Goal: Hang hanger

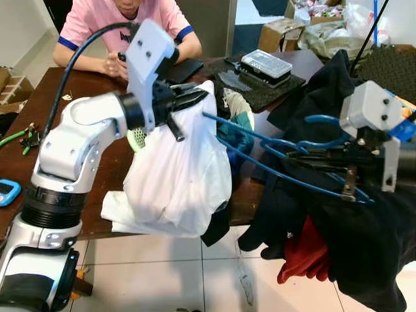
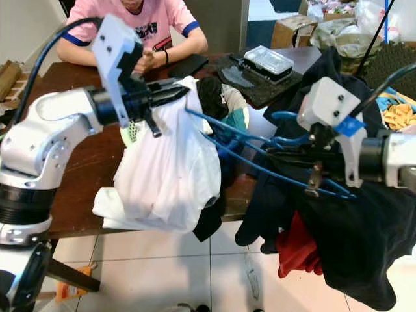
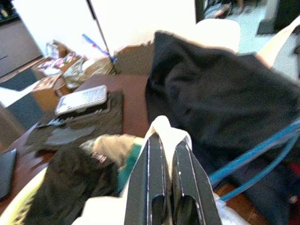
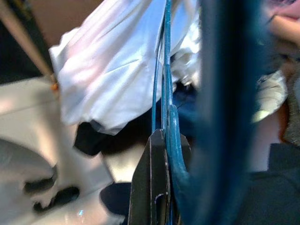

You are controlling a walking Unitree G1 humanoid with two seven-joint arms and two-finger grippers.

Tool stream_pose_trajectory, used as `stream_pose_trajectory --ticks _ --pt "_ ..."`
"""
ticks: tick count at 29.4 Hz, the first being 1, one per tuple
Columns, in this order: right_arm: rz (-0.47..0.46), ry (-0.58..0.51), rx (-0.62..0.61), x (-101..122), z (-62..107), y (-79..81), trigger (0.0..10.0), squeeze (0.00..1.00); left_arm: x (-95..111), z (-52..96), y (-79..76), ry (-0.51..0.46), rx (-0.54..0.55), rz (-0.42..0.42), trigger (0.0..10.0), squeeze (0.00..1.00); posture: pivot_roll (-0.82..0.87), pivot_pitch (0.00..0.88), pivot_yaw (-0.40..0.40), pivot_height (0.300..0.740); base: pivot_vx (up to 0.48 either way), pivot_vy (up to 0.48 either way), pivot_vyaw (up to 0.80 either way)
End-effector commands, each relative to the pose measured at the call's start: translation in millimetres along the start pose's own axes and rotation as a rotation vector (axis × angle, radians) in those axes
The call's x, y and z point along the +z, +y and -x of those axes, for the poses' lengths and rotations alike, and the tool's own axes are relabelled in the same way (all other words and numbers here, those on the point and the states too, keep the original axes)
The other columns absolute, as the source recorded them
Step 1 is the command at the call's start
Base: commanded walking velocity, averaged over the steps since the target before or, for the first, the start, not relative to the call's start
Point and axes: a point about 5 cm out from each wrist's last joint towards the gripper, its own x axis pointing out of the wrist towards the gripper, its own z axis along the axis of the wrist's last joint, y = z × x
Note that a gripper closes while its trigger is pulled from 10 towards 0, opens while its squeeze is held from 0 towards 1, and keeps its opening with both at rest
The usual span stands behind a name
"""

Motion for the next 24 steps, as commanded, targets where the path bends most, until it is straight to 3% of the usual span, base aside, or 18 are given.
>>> stream_pose_trajectory --ticks 1,5,8,12,16,24 --pt "-0.011 0.000 -0.023 0 -6.5 0.2 10.0 0.00 6 -7.2 -7.7 -0.042 -0.054 0.028 10.0 0.00 0.04 0.200 0.085 0.740 0.000 0.000 0.00" --pt "-0.047 -0.045 -0.098 1 -18.3 -5.4 10.0 0.00 10 -15.0 -21.2 -0.105 -0.131 0.112 10.0 0.00 0.04 0.198 0.086 0.740 0.000 0.000 0.00" --pt "-0.156 -0.150 -0.221 7 -32.7 -15.3 10.0 0.00 6 -22.3 -37.9 -0.135 -0.206 0.198 10.0 0.00 0.03 0.197 0.087 0.740 0.000 0.000 0.00" --pt "-0.191 -0.177 -0.249 8 -36.9 -16.6 10.0 0.00 5 -23.5 -40.6 -0.140 -0.215 0.217 10.0 0.00 0.03 0.197 0.087 0.740 0.000 0.000 0.00" --pt "-0.297 -0.271 -0.309 10 -52.2 -15.8 10.0 0.00 5 -27.7 -46.8 -0.166 -0.234 0.263 10.0 0.00 0.04 0.189 0.092 0.740 0.000 0.000 0.00" --pt "-0.336 -0.326 -0.399 16 -56.5 -25.8 10.0 0.00 11 -28.6 -47.0 -0.214 -0.249 0.325 10.0 0.00 0.03 0.178 0.094 0.740 0.000 0.000 0.00"
